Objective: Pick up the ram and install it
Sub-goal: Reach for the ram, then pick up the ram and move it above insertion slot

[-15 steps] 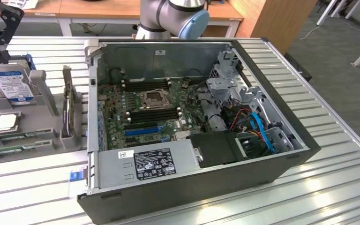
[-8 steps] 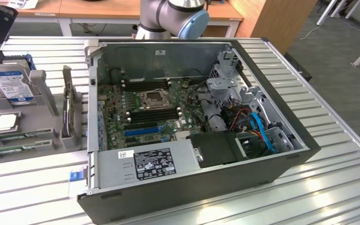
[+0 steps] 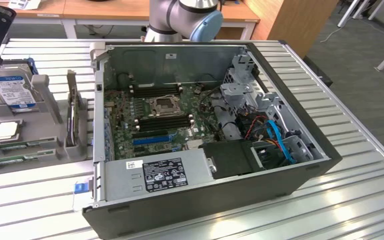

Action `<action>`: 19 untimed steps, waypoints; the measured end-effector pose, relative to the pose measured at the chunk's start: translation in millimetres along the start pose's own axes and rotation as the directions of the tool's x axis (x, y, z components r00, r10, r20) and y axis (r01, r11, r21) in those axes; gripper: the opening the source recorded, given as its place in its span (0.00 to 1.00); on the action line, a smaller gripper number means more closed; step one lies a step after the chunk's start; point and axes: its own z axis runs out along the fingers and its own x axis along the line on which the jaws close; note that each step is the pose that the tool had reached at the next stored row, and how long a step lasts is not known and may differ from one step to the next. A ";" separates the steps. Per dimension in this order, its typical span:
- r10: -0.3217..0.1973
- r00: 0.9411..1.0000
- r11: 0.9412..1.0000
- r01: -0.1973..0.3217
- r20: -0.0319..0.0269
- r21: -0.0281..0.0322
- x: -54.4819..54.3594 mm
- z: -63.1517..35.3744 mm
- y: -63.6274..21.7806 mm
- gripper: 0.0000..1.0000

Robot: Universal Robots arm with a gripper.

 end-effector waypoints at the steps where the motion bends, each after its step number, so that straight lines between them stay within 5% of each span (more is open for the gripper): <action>1: 0.000 1.000 1.000 0.000 0.000 0.000 0.1 0.0 0.0 0.10; 19: 0.000 1.000 1.000 0.000 0.000 0.000 -0.2 -0.2 -3.8 0.10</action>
